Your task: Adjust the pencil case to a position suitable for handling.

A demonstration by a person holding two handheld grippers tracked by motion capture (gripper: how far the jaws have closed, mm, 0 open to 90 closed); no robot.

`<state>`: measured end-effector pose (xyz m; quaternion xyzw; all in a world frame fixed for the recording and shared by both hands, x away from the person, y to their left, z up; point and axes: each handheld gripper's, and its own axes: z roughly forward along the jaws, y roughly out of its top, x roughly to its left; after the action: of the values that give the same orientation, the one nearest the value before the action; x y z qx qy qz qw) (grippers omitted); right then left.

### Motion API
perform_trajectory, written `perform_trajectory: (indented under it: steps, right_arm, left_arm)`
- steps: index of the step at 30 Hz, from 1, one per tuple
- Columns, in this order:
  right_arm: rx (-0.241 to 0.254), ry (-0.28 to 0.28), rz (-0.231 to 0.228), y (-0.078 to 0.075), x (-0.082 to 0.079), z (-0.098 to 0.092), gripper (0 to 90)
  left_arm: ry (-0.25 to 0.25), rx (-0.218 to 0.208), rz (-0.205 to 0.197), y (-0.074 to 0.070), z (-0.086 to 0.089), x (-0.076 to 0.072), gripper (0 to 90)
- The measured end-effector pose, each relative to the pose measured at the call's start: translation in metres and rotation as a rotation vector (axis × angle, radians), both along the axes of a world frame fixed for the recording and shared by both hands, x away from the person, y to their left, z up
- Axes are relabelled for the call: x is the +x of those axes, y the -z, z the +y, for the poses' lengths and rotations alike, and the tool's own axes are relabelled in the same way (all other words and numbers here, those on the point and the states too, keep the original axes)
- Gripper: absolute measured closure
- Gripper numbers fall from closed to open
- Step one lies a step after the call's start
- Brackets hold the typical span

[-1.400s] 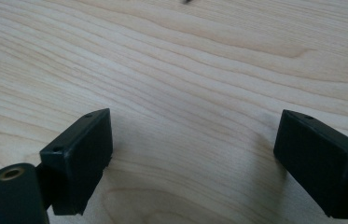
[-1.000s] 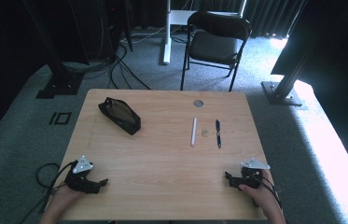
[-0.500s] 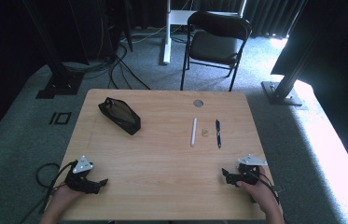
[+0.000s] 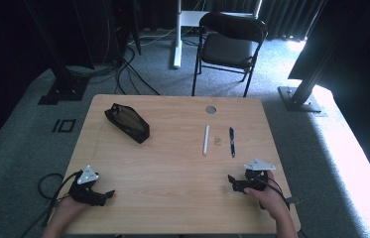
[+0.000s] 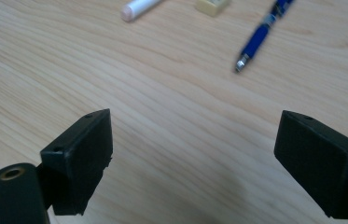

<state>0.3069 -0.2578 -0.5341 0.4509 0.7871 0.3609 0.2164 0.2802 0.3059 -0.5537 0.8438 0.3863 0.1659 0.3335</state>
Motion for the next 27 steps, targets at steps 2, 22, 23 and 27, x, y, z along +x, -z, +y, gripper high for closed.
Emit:
perform_trajectory:
  steps: [2, 22, 23, 27]
  right_arm:
    - [0.005, -0.011, -0.008, -0.002, 0.002, 0.005, 11.3]
    - [0.048, -0.118, -0.04, -0.016, 0.021, 0.049, 11.3]
    - [0.051, -0.121, -0.041, -0.016, 0.021, 0.051, 11.3]
    - [0.053, -0.136, -0.051, -0.018, 0.025, 0.06, 11.3]
  left_arm:
    - [0.0, 0.0, 0.0, 0.0, 0.0, 0.0, 2.0]
    - [0.001, 0.002, 0.0, 0.0, 0.0, 0.0, 2.0]
    - [0.001, 0.002, 0.0, 0.0, 0.0, 0.0, 2.0]
    - [0.0, -0.001, 0.001, 0.0, 0.0, 0.0, 2.0]
